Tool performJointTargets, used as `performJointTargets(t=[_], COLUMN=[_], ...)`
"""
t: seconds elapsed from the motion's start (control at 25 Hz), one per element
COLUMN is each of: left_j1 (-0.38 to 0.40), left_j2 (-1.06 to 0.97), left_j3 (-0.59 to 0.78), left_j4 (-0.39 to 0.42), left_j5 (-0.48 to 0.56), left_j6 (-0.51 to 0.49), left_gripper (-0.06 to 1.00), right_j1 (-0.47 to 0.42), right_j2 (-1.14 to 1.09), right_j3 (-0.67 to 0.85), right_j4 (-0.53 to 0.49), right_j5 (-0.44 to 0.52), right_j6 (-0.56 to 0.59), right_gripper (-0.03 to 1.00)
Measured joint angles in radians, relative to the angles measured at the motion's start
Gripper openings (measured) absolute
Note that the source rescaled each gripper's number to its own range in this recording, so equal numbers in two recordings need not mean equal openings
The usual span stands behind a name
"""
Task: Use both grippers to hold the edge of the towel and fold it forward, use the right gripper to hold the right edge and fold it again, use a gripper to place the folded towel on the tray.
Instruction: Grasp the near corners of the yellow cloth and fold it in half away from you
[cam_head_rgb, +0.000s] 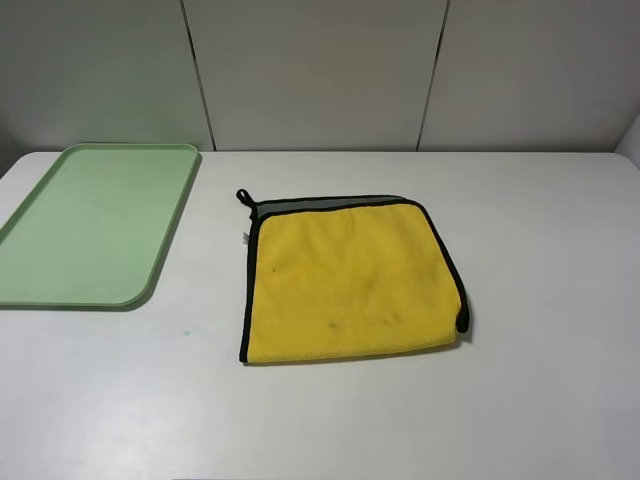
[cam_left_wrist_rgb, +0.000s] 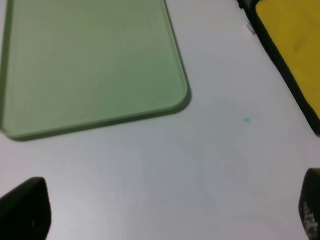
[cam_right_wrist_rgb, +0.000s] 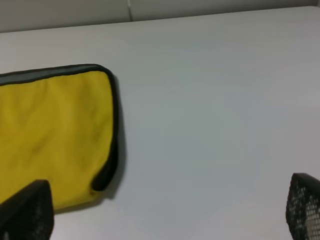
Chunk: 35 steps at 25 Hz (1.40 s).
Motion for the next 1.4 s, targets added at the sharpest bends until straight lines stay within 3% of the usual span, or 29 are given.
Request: performJointTargets(t=[0.28, 0.64, 0.8, 1.08, 1.4], left_j1=[0.0, -0.007, -0.08, -0.253, -0.425], left_j2=[0.223, 0.548, 0.657, 0.835, 0.999], left_j3=[-0.088, -0.17, -0.174, -0.175, -0.175], left_j4=[0.008, 0.008, 0.008, -0.007, -0.008], left_j5=[-0.057, -0.146, -0.193, -0.245, -0.283], left_j6=[0.043, 0.209, 0.245, 0.305, 0.411], left_gripper=[0.99, 0.98, 0.98, 0.98, 0.98], right_j1=[0.0, 0.0, 0.015, 0.216, 0.393], right_j2=[0.249, 0.602, 0.716, 0.893, 1.103], right_j3=[-0.136, -0.222, -0.222, -0.225, -0.225], right_j4=[0.022, 0.041, 0.085, 0.093, 0.092], right_j5=[0.012, -0.061, -0.113, -0.193, -0.232], right_j6=[-0.013, -0.223, -0.302, -0.468, -0.57], right_gripper=[1.0, 1.0, 1.0, 1.0, 1.0])
